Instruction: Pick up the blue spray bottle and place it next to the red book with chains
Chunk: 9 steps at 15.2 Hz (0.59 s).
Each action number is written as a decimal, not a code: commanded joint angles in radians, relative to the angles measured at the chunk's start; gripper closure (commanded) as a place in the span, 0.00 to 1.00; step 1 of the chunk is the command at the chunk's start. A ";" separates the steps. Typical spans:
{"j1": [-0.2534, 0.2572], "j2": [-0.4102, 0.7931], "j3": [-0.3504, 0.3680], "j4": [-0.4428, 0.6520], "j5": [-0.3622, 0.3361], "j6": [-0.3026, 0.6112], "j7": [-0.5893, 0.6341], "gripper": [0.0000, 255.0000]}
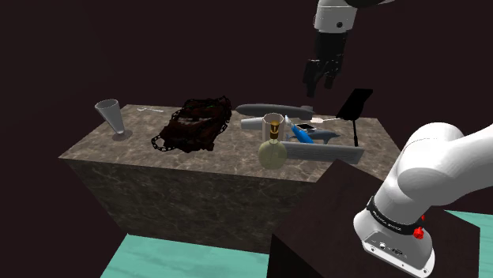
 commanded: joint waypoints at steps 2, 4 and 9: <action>0.000 -0.025 -0.008 -0.048 -0.016 0.042 -0.024 0.00; -0.002 -0.071 -0.027 -0.141 -0.051 0.128 -0.073 0.00; -0.021 -0.147 -0.095 -0.351 -0.148 0.362 -0.195 0.00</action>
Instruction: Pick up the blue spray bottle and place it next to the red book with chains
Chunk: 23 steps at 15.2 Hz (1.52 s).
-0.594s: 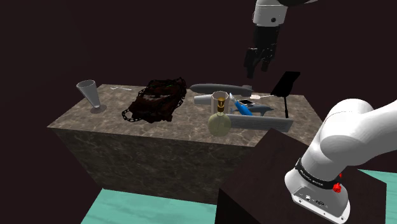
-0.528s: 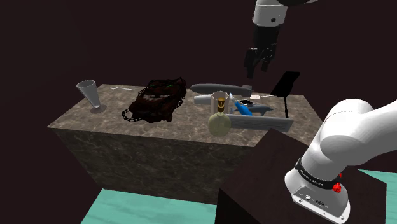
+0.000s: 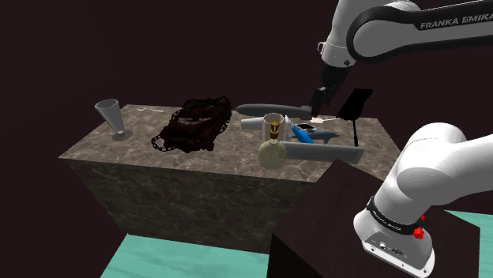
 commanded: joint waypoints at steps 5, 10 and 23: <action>-0.050 0.002 -0.117 -0.211 -0.143 0.345 -0.155 0.00; -0.108 0.167 -0.244 -0.303 -0.279 0.712 -0.288 0.00; 1.513 0.705 -2.048 -0.144 -0.168 1.618 -0.859 0.00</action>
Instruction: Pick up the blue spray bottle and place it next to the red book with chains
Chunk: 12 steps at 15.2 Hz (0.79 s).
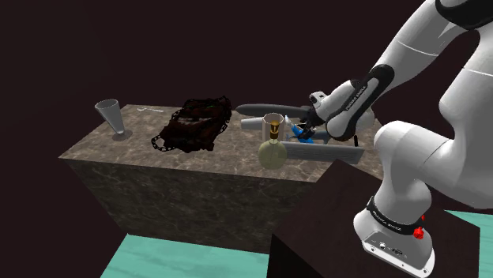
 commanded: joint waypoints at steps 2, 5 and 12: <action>0.335 -0.069 -0.293 0.029 0.245 0.059 -0.235 0.00; 0.462 -0.129 -0.387 0.062 0.342 0.088 -0.319 0.00; 0.545 -0.180 -0.449 0.093 0.399 0.111 -0.371 0.00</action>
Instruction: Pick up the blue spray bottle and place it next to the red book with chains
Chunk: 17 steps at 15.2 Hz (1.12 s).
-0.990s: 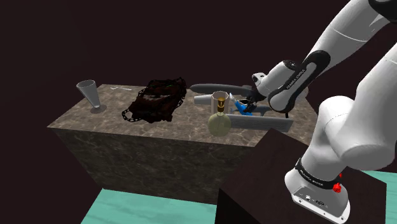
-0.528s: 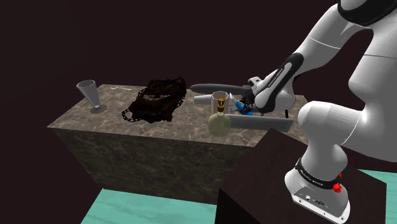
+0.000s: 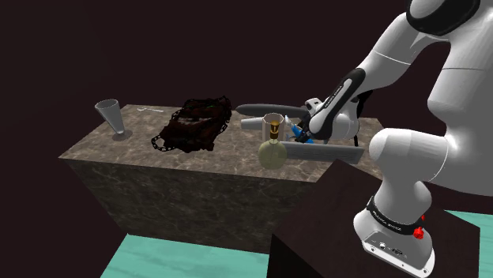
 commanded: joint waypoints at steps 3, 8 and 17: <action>0.005 -0.005 -0.002 -0.002 0.003 -0.001 -0.002 0.00; 0.010 -0.009 -0.006 0.001 0.005 0.001 -0.006 1.00; -0.111 0.073 0.100 -0.018 -0.074 -0.063 0.085 1.00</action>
